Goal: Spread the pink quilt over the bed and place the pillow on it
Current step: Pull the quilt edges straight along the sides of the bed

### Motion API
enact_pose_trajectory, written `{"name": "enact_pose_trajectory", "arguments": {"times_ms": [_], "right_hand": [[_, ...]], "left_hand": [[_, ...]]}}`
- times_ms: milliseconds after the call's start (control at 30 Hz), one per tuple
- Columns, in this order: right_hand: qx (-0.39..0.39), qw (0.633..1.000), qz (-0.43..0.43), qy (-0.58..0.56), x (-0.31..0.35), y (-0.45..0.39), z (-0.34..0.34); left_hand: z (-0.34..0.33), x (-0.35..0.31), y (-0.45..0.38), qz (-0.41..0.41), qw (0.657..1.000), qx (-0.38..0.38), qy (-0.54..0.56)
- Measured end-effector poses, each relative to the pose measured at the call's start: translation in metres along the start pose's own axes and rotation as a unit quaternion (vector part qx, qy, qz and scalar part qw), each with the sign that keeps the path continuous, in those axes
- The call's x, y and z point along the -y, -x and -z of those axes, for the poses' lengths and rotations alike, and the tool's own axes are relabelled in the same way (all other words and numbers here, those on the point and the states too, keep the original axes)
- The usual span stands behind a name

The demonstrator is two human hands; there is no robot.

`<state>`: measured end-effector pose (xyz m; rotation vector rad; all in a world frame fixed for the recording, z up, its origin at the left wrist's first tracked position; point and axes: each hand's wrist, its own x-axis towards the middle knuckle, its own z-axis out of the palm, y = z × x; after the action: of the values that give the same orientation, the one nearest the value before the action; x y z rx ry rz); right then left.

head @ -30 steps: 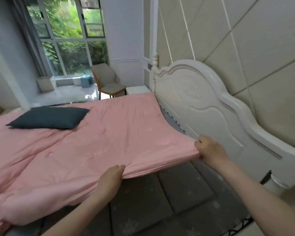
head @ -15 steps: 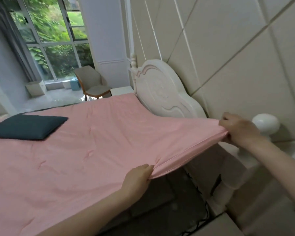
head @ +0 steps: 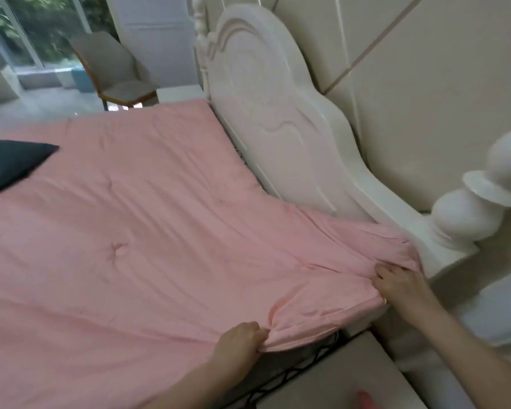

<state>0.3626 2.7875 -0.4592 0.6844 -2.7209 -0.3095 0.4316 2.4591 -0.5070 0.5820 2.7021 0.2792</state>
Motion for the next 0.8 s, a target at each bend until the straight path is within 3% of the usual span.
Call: {"name": "enact_pose_trajectory", "arguments": {"times_ms": [167, 400, 500, 633, 800], "right_hand": [[0.083, 0.996, -0.018, -0.009, 0.026, 0.009, -0.074], [0.133, 0.989, -0.046, 0.034, 0.039, 0.025, -0.155], [0.196, 0.978, -0.059, 0.042, 0.054, 0.031, -0.189], [0.327, 0.941, -0.089, 0.012, 0.084, 0.042, -0.222], [0.5, 0.845, -0.167, -0.094, 0.12, 0.06, -0.242]], "left_hand": [[-0.057, 0.029, -0.026, -0.034, 0.996, -0.056, 0.064], [-0.134, 0.035, -0.064, -0.04, 0.993, -0.022, 0.112], [-0.175, 0.032, -0.068, -0.023, 0.99, 0.014, 0.14], [-0.225, 0.04, -0.069, -0.049, 0.989, 0.025, 0.135], [-0.249, 0.057, -0.067, -0.035, 0.991, 0.006, 0.126]]}}
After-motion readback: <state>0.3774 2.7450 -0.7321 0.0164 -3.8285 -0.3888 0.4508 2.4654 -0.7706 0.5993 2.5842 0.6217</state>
